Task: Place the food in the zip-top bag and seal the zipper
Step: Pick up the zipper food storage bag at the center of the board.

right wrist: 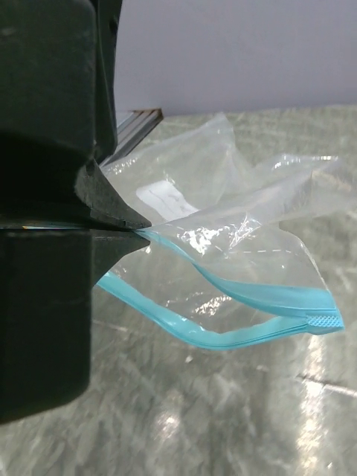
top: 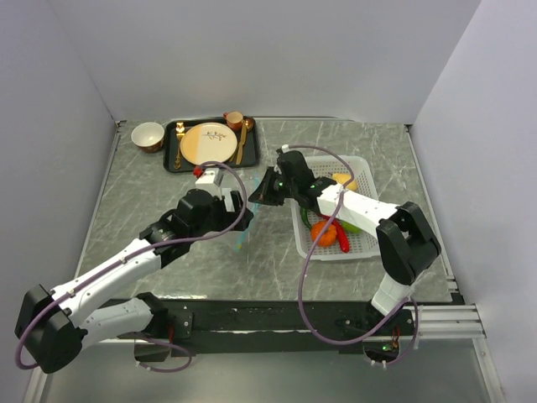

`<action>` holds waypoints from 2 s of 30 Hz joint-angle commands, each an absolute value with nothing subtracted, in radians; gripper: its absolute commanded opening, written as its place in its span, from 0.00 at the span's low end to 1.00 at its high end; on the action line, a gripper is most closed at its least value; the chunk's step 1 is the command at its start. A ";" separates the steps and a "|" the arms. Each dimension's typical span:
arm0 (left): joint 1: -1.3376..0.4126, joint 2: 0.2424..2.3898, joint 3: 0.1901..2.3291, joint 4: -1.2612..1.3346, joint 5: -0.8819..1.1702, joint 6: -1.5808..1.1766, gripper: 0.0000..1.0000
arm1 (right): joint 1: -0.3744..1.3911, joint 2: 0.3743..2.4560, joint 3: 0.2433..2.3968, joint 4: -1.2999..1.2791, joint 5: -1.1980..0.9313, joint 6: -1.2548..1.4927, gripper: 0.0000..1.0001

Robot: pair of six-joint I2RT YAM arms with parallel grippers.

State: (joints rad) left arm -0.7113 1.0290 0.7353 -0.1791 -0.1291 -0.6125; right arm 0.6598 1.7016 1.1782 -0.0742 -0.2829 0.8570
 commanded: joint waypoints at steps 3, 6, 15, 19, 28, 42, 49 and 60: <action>-0.724 1.043 0.770 -0.135 -0.134 -0.534 0.99 | 0.669 1.698 1.238 -0.123 -0.281 0.813 0.00; -0.727 1.057 0.778 -0.127 -0.118 -0.525 0.99 | 0.667 1.703 1.256 -0.147 -0.282 0.796 0.00; -0.794 1.106 0.819 -0.135 -0.127 -0.509 0.99 | 0.667 1.729 1.318 -0.187 -0.304 0.773 0.00; -0.831 1.132 0.839 -0.146 -0.185 -0.515 0.99 | 0.669 1.749 1.342 -0.207 -0.316 0.769 0.00; -0.847 1.157 0.818 -0.172 -0.390 -0.575 0.90 | 0.667 1.732 1.358 -0.227 -0.311 0.761 0.00; -0.854 1.209 0.796 -0.135 -0.370 -0.597 0.79 | 0.667 1.721 1.399 -0.238 -0.333 0.762 0.00; -0.854 1.198 0.804 -0.152 -0.433 -0.629 0.53 | 0.667 1.717 1.397 -0.238 -0.351 0.752 0.01; -0.853 1.197 0.822 -0.224 -0.523 -0.710 0.01 | 0.652 1.646 1.332 -0.232 -0.298 0.716 0.53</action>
